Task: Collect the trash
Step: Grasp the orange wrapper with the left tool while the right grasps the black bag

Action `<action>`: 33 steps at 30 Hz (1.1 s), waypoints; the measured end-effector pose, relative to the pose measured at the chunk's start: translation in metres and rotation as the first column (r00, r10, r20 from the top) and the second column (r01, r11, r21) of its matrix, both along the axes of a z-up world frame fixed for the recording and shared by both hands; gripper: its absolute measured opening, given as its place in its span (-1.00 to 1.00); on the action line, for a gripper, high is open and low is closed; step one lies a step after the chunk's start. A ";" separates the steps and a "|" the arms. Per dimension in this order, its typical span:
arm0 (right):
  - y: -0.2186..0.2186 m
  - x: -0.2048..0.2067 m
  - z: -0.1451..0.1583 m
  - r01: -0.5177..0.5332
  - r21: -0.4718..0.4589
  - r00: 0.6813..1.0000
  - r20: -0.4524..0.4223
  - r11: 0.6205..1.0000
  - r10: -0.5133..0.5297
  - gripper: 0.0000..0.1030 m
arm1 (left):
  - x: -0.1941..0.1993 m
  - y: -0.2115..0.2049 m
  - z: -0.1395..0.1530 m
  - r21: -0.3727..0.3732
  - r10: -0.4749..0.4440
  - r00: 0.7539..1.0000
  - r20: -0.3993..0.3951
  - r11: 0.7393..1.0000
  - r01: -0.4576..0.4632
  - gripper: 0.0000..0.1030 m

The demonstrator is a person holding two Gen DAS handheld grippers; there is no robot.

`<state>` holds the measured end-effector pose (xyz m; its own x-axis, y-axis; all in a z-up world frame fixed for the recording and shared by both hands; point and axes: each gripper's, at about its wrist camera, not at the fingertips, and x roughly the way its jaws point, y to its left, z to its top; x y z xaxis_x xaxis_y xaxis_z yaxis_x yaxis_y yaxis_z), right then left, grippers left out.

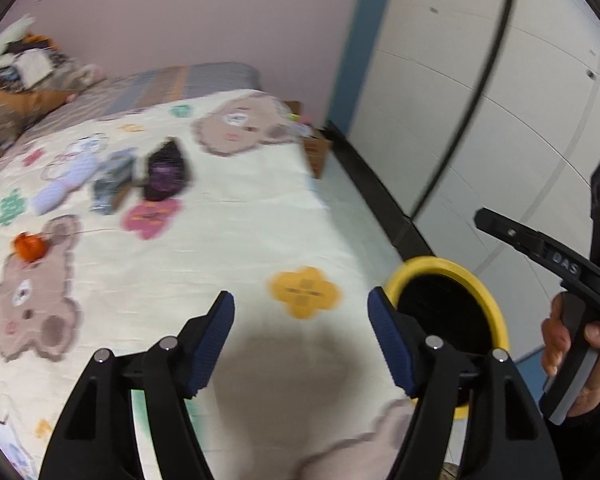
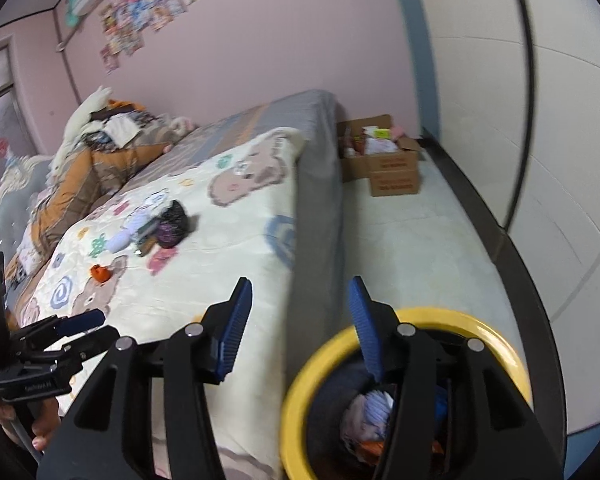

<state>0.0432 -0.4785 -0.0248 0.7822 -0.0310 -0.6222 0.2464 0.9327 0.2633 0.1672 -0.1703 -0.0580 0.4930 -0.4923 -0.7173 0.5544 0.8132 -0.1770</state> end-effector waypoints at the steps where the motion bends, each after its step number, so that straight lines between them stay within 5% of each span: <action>1: 0.009 0.011 0.001 -0.020 -0.003 1.000 0.003 1.000 0.020 0.01 | 0.004 0.008 0.000 0.004 0.020 1.000 0.006 1.000 -0.020 0.33; 9: 0.074 0.099 -0.006 -0.147 -0.007 0.989 -0.010 0.989 0.147 0.22 | 0.064 0.095 0.006 0.035 0.237 0.971 0.034 0.971 -0.238 0.43; 17: 0.138 0.181 -0.025 -0.243 -0.012 0.969 -0.048 0.970 0.242 0.28 | 0.127 0.180 -0.003 0.069 0.431 0.901 0.044 0.899 -0.433 0.43; 25: 0.169 0.263 -0.057 -0.236 -0.031 0.963 -0.145 0.971 0.229 0.30 | 0.177 0.240 -0.035 0.085 0.532 0.846 -0.016 0.844 -0.529 0.43; 33: 0.180 0.323 -0.080 -0.215 -0.032 0.957 -0.207 0.976 0.204 0.33 | 0.221 0.259 -0.061 0.053 0.563 0.822 -0.089 0.826 -0.561 0.43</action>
<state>0.3658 -0.2985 -0.1048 0.6338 0.0827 -0.7691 0.0867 0.9804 0.1768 0.3882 0.0891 -0.1191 0.6072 -0.1339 -0.7831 -0.0186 0.9830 -0.1825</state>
